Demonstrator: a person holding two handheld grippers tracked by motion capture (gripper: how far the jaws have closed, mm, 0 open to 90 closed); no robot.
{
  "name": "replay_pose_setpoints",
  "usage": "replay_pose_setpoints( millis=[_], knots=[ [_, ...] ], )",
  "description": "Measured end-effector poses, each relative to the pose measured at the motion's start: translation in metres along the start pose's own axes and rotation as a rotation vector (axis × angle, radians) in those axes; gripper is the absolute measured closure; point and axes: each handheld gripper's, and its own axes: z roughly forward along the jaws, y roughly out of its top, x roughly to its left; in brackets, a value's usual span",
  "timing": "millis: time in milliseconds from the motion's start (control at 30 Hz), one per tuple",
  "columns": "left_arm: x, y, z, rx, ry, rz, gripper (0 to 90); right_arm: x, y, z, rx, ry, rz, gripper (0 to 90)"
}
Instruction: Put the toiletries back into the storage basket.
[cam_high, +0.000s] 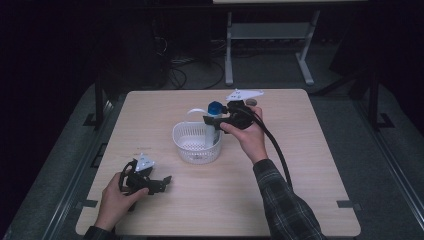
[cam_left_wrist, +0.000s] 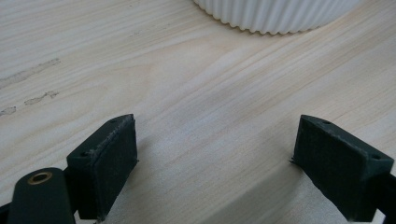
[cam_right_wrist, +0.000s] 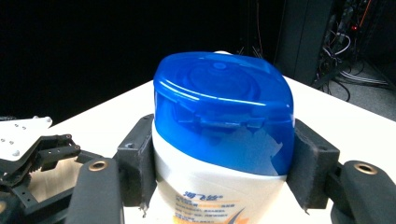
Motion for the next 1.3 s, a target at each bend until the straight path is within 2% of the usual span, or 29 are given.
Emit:
replay_pose_setpoints(
  millis=[500, 900, 1300],
  knots=[
    [0.000, 0.000, 0.000, 0.000, 0.000, 0.000, 12.7, 0.003, -0.010, 0.012, 0.043, -0.002, -0.025, 35.4],
    [0.000, 0.000, 0.000, 0.002, 0.000, 0.001, 12.7, 0.002, -0.021, 0.016, 0.069, -0.008, -0.022, 35.3],
    [0.000, 0.000, 0.000, 0.005, -0.001, 0.004, 12.7, 0.004, -0.024, 0.021, 0.093, -0.022, -0.048, 35.3]
  ],
)
